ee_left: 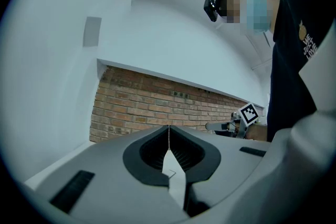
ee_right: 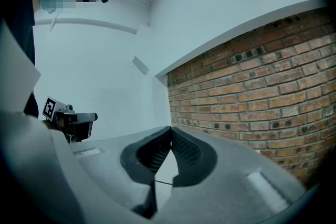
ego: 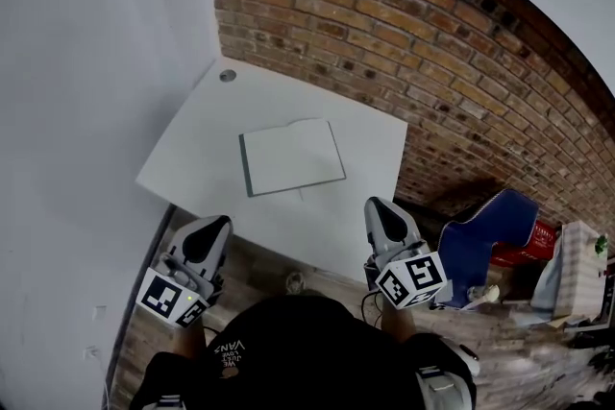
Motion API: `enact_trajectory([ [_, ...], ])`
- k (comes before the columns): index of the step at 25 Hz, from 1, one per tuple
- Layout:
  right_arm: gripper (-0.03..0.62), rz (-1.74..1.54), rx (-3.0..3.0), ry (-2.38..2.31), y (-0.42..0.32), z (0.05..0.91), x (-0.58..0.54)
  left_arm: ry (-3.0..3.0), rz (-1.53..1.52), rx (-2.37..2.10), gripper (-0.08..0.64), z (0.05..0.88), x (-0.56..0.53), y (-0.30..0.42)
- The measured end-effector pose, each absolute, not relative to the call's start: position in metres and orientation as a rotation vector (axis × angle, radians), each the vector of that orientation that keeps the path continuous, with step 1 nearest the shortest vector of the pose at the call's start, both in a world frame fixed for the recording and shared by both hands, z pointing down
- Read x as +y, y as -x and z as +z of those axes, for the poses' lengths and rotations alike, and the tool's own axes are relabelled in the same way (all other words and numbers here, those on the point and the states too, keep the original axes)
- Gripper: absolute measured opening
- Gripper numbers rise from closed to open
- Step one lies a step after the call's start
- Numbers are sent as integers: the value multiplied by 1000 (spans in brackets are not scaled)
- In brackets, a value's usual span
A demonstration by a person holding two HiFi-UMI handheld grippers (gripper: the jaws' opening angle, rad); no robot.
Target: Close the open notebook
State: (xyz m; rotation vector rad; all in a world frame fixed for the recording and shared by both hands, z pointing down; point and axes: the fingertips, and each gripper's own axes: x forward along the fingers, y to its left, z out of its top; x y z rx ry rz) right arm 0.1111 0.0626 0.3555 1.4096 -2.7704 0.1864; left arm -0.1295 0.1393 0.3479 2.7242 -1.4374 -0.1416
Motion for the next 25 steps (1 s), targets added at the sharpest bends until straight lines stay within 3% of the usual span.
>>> enact_trajectory([
  [25, -2, 258, -2803, -1334, -144, 389, -27, -2649, -86, -1453, 11, 378, 44, 84],
])
